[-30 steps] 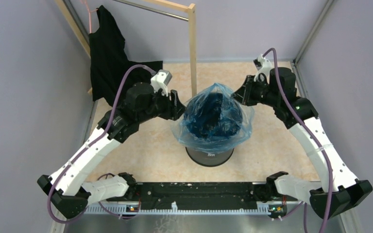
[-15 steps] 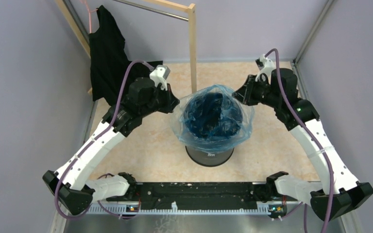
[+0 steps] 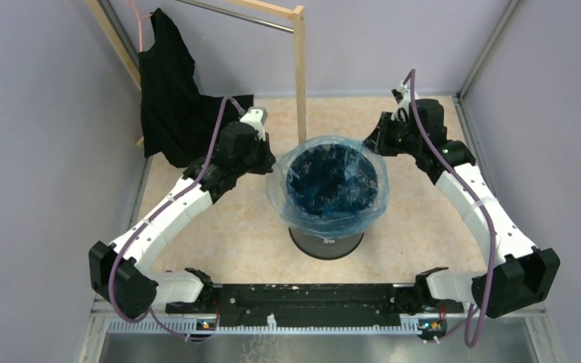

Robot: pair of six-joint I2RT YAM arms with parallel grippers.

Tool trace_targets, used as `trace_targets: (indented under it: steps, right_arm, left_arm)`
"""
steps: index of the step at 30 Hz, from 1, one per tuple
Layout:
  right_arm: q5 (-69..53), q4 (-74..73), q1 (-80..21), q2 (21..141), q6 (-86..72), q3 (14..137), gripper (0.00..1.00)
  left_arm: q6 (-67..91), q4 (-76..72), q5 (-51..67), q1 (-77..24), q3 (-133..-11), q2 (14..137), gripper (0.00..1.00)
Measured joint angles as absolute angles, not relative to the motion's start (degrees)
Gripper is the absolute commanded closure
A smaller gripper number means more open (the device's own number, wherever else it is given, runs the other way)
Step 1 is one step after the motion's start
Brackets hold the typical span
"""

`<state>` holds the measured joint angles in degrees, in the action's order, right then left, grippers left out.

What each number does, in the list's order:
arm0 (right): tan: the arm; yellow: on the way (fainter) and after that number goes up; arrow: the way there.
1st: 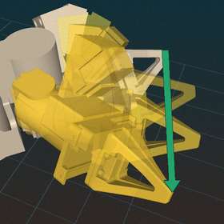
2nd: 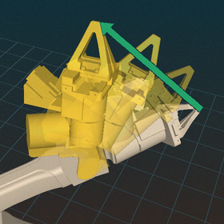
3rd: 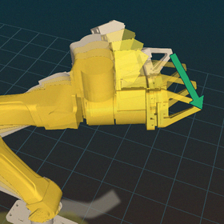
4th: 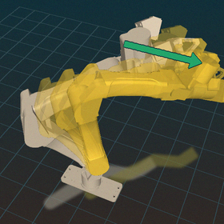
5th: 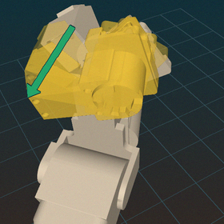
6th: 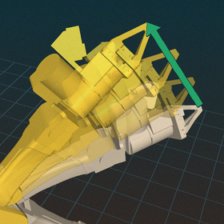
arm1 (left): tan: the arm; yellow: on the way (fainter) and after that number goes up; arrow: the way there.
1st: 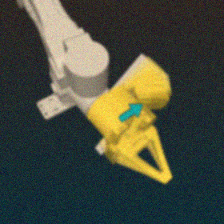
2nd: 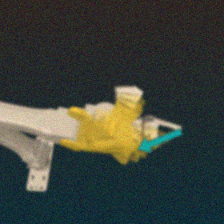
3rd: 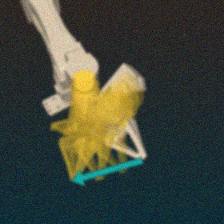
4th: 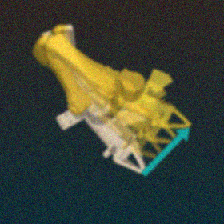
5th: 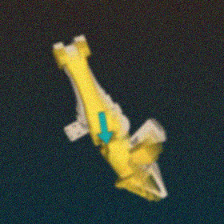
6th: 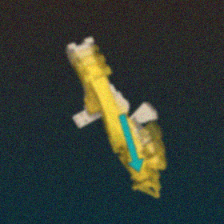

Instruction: Put the trash bags into the trash bin

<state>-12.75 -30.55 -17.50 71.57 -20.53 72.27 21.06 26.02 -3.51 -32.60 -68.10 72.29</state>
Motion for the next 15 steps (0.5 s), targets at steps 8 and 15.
trace_targets:
  steps: [8, 15]
  right_arm:
    - [-13.5, -28.0, -17.0, 71.8, -20.6, 67.0, 0.84]
    - [-13.4, -26.9, -16.8, 70.9, -20.6, 60.6, 0.84]
  left_arm:
    - [22.9, 22.6, 2.2, -32.4, -62.0, 72.3, 1.0]
    - [26.2, 20.0, 10.4, -32.4, -56.4, 71.4, 1.0]
